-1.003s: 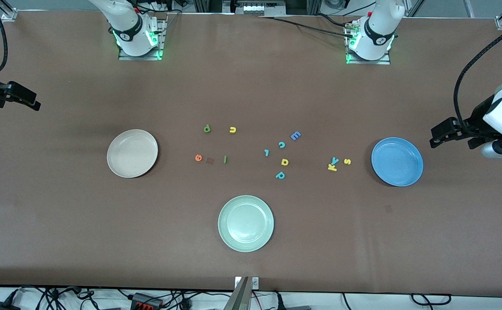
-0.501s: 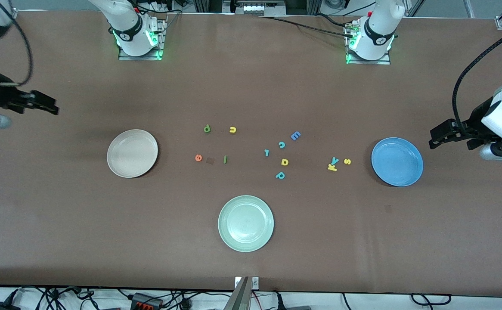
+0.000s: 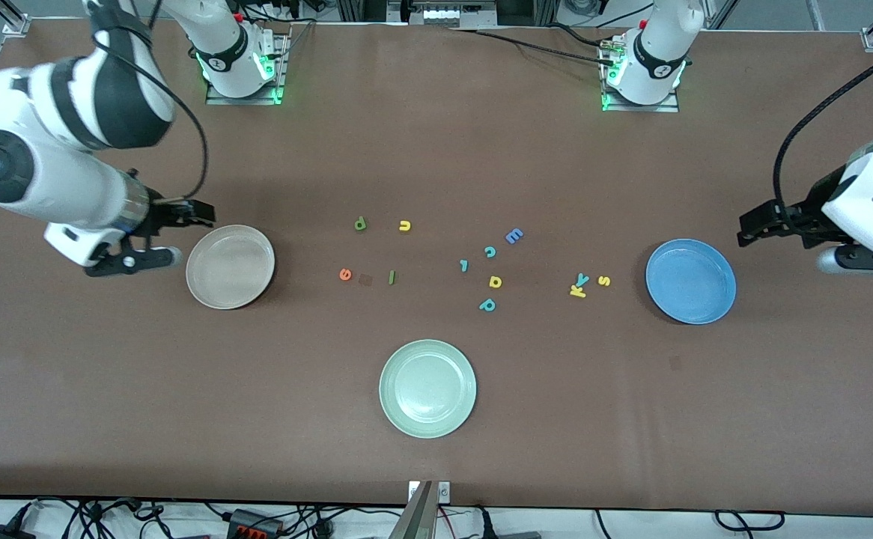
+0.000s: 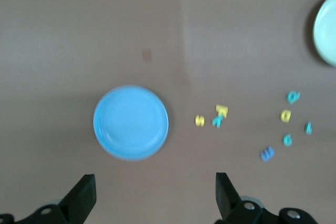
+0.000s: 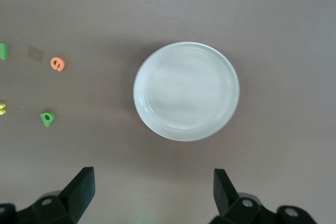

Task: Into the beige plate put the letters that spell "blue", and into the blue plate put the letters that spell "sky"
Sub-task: 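Move the right gripper and the left gripper toward the scattered letters, then grasp the green p with the right gripper while the left gripper grasps the y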

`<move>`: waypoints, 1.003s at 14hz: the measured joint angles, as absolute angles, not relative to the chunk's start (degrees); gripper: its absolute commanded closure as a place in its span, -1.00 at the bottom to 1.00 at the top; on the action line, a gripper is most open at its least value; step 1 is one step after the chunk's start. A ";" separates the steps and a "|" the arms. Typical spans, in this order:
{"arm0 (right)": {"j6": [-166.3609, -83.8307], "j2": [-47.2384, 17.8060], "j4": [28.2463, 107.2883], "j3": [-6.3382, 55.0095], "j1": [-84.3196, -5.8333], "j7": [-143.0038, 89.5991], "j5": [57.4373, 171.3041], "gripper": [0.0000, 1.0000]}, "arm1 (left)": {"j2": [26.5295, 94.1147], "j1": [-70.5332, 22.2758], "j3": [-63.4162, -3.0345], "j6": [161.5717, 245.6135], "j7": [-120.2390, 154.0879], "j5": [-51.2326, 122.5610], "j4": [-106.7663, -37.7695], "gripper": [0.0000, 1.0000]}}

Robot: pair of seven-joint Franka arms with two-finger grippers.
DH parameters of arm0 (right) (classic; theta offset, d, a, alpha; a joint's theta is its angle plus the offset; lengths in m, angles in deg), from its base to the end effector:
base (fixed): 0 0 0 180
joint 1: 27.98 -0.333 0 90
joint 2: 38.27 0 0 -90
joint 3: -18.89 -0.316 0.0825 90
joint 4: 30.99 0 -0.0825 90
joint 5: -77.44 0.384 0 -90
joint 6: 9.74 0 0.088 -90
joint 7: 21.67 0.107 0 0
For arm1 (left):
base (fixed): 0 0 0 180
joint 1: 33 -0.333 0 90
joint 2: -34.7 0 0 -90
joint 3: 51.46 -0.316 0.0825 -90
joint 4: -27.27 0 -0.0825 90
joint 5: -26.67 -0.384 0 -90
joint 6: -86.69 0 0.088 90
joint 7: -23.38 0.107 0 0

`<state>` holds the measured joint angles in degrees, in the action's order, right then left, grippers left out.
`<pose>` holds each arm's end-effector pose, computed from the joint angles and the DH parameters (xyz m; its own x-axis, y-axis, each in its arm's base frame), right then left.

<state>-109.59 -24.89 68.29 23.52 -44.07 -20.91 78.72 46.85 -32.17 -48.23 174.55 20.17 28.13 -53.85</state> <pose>0.5885 0.1245 0.4261 0.9595 0.1750 -0.2209 0.1797 -0.9837 0.0010 0.6112 -0.0426 0.5705 0.9953 -0.0154 -0.0959 -0.0123 -0.9994 0.0320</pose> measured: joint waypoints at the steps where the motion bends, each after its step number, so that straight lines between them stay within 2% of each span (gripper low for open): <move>1: -111.22 -24.17 68.91 23.51 -45.39 -19.56 78.77 -1.00 | 47.47 -31.82 -48.17 172.80 20.17 28.13 -53.90 -1.00; 4: -116.42 -21.93 70.98 23.46 -49.72 -16.49 79.13 -1.00 | 51.35 -31.12 -48.15 171.86 20.17 28.13 -54.15 -1.00; 8: -124.14 -18.42 74.52 23.47 -53.06 -15.56 85.12 -1.00 | 59.91 -30.12 -48.02 173.49 20.20 28.13 -54.22 -1.00; 11: -131.48 -17.50 80.21 23.47 -55.77 -13.86 85.75 -1.00 | 63.72 -27.89 -47.81 179.60 20.24 28.13 -55.65 -1.00; 14: -138.11 -15.04 83.47 23.45 -60.49 -10.29 85.77 -1.00 | 64.78 -24.35 -47.69 190.53 20.54 28.11 -62.28 -1.00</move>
